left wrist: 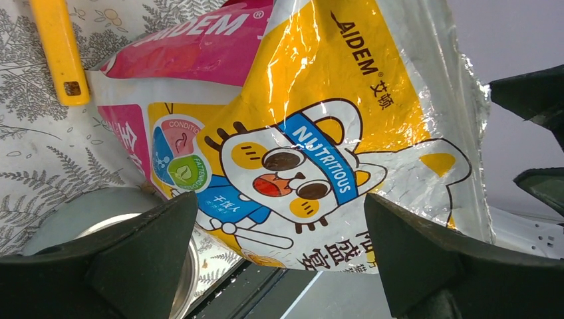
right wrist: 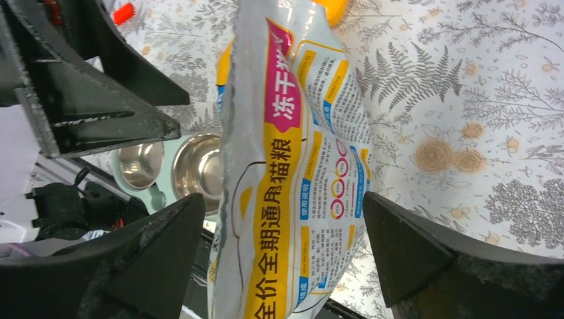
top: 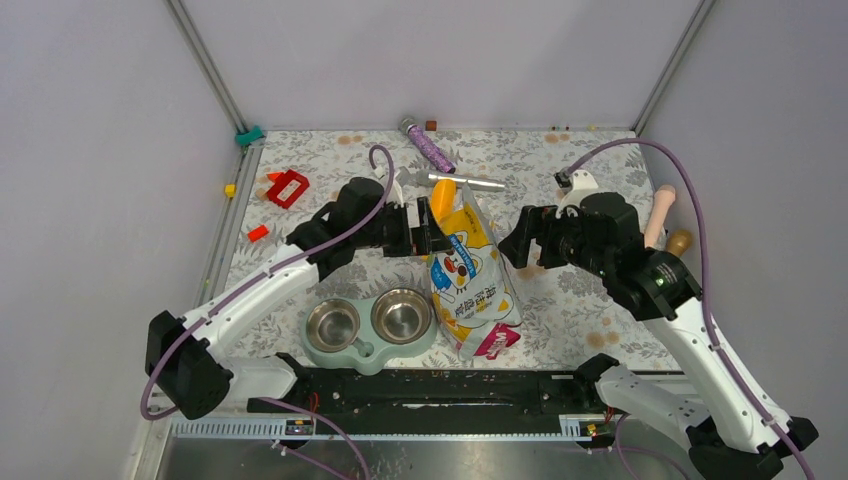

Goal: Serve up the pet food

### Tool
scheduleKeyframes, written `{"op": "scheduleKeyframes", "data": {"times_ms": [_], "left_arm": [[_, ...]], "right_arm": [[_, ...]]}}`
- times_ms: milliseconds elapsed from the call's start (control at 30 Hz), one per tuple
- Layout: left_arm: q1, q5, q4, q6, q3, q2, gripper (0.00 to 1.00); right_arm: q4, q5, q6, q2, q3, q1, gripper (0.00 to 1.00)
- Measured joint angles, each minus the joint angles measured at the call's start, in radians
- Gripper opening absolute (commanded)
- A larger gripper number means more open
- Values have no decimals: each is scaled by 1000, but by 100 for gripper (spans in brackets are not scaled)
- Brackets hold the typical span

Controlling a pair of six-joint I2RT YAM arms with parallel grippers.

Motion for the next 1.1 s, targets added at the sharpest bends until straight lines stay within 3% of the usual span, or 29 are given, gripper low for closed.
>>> {"op": "scheduleKeyframes", "data": {"times_ms": [467,1100], "left_arm": [[-32,0,25,-20,0,53,99],[-43,0,26,-22,0,74,99]], "right_arm": [[-11,90,-1,105,1,0,94],[14,87,12,105,47,0,94]]}}
